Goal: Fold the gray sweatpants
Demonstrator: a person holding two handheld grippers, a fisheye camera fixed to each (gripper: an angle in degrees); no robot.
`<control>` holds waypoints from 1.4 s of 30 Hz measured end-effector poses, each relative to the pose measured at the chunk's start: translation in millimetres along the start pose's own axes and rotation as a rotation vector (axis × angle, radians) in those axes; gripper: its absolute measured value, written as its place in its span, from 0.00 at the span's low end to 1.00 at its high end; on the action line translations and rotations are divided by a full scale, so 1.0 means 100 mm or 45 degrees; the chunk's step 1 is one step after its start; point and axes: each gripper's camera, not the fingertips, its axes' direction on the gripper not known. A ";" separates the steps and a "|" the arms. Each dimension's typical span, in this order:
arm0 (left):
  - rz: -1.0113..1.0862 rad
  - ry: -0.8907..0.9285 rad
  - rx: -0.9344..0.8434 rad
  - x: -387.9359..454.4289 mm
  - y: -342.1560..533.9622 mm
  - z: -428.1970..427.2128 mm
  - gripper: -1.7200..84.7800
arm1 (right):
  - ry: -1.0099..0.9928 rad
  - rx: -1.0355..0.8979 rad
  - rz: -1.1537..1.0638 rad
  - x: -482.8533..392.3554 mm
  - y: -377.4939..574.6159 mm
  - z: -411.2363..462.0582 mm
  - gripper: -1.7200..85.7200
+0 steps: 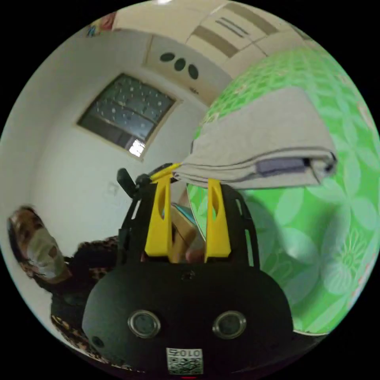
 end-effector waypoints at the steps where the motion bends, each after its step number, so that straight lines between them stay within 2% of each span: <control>1: -0.089 0.047 0.052 -0.10 0.13 -0.05 0.04 | 0.055 -0.030 -0.043 -0.12 -0.06 0.09 0.17; 6: -0.477 0.283 0.226 -0.61 0.80 -0.05 0.02 | 0.505 -0.168 -0.415 -1.07 -0.44 0.85 0.17; 10: -0.818 0.559 0.440 -1.02 1.53 0.00 0.02 | 0.674 -0.249 -0.585 -1.47 -0.61 1.37 0.17; 18: -1.006 0.562 0.530 -1.06 2.44 -0.05 0.02 | 1.085 -0.373 -0.825 -1.86 -0.76 2.13 0.16; 24: -1.069 0.586 0.554 -1.03 2.72 0.01 0.02 | 1.266 -0.300 -0.986 -2.05 -0.73 2.18 0.09; 28: -1.079 0.624 0.553 -0.96 2.70 0.10 0.02 | 1.339 -0.271 -0.970 -2.03 -0.85 2.01 0.07; 34: -1.039 0.641 0.526 -0.87 2.44 0.12 0.02 | 1.096 -0.108 -0.808 -1.93 -1.39 0.89 0.06; 37: -0.970 0.611 0.522 -0.89 2.18 0.02 0.02 | 1.025 0.071 -0.654 -1.72 -1.76 -0.34 0.06; 39: -0.924 0.584 0.526 -0.90 1.99 -0.05 0.02 | 1.014 0.279 -0.478 -1.39 -1.89 -1.65 0.06; 40: -0.888 0.570 0.533 -0.90 1.87 -0.09 0.02 | 1.015 0.328 -0.420 -1.28 -1.89 -2.00 0.06; 42: -0.846 0.555 0.532 -0.88 1.67 -0.12 0.02 | 1.043 0.553 -0.140 -0.72 -1.72 -3.37 0.06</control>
